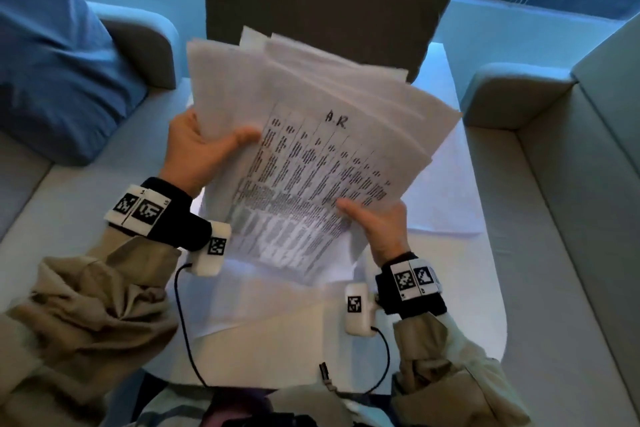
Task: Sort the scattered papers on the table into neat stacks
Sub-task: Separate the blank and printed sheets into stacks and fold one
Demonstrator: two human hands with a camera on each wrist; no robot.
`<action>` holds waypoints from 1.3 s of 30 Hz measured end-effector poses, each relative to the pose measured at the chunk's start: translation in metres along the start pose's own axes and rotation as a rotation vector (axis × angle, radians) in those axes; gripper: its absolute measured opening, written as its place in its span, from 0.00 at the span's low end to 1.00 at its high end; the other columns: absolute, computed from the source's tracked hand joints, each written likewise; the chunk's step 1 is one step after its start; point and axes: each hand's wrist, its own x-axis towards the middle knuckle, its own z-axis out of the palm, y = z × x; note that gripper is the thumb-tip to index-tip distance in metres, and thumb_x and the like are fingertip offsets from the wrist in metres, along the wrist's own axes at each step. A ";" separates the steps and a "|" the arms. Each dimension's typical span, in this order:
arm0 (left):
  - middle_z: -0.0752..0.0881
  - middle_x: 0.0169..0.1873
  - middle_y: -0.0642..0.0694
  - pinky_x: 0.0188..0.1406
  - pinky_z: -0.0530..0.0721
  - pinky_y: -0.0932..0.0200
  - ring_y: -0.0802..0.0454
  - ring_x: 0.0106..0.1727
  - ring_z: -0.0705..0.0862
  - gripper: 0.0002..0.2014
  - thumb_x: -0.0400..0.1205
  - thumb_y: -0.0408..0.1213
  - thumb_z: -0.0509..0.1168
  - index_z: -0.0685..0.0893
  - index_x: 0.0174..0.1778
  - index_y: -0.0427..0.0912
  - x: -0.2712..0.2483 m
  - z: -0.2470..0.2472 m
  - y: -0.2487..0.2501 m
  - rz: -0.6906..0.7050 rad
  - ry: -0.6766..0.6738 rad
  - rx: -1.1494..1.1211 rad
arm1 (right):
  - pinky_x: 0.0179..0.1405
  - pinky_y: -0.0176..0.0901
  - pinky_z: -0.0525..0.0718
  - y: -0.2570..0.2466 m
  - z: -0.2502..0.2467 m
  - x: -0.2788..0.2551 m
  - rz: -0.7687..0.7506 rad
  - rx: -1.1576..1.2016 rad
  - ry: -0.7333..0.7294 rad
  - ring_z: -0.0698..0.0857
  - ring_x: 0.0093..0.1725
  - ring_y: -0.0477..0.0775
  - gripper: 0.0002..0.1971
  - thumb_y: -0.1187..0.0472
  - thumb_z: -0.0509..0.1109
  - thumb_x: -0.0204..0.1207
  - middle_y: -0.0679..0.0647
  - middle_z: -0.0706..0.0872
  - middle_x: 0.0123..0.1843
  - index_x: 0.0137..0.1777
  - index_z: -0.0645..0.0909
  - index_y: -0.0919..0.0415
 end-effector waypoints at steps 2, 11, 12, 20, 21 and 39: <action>0.89 0.43 0.55 0.38 0.87 0.64 0.62 0.41 0.89 0.28 0.56 0.52 0.81 0.84 0.48 0.46 -0.005 0.005 0.008 0.017 -0.016 -0.017 | 0.48 0.48 0.88 -0.017 0.007 0.006 -0.085 0.001 0.033 0.91 0.48 0.53 0.19 0.66 0.82 0.59 0.50 0.92 0.44 0.50 0.84 0.57; 0.84 0.55 0.46 0.59 0.82 0.50 0.49 0.55 0.84 0.44 0.58 0.53 0.83 0.73 0.66 0.39 -0.012 -0.001 0.018 0.175 -0.030 -0.094 | 0.43 0.43 0.88 -0.056 0.000 0.022 -0.205 -0.027 -0.027 0.90 0.44 0.49 0.17 0.67 0.86 0.52 0.48 0.92 0.40 0.40 0.89 0.53; 0.85 0.55 0.47 0.59 0.82 0.47 0.46 0.55 0.84 0.43 0.59 0.53 0.82 0.72 0.67 0.45 -0.014 0.001 0.017 0.180 -0.082 -0.080 | 0.42 0.43 0.88 -0.055 0.001 0.023 -0.186 -0.030 -0.027 0.90 0.43 0.48 0.17 0.68 0.86 0.51 0.48 0.92 0.39 0.40 0.89 0.53; 0.81 0.57 0.62 0.53 0.83 0.62 0.56 0.55 0.83 0.37 0.60 0.50 0.82 0.74 0.63 0.54 -0.025 0.019 0.032 0.316 -0.041 -0.016 | 0.40 0.44 0.87 -0.063 0.019 0.025 -0.209 -0.022 0.005 0.90 0.44 0.51 0.18 0.70 0.84 0.58 0.50 0.91 0.41 0.47 0.85 0.61; 0.82 0.57 0.58 0.56 0.83 0.56 0.50 0.56 0.84 0.39 0.61 0.45 0.83 0.72 0.65 0.53 -0.025 0.019 0.033 0.340 -0.032 -0.020 | 0.40 0.42 0.87 -0.065 0.020 0.025 -0.225 -0.021 0.031 0.89 0.46 0.51 0.20 0.67 0.85 0.57 0.52 0.90 0.44 0.50 0.85 0.61; 0.88 0.42 0.56 0.45 0.86 0.56 0.54 0.45 0.86 0.25 0.52 0.57 0.83 0.85 0.43 0.59 -0.032 0.014 0.029 0.182 -0.148 -0.031 | 0.41 0.40 0.88 -0.065 0.013 0.013 -0.254 -0.157 -0.049 0.89 0.45 0.45 0.26 0.62 0.87 0.51 0.48 0.91 0.44 0.50 0.83 0.53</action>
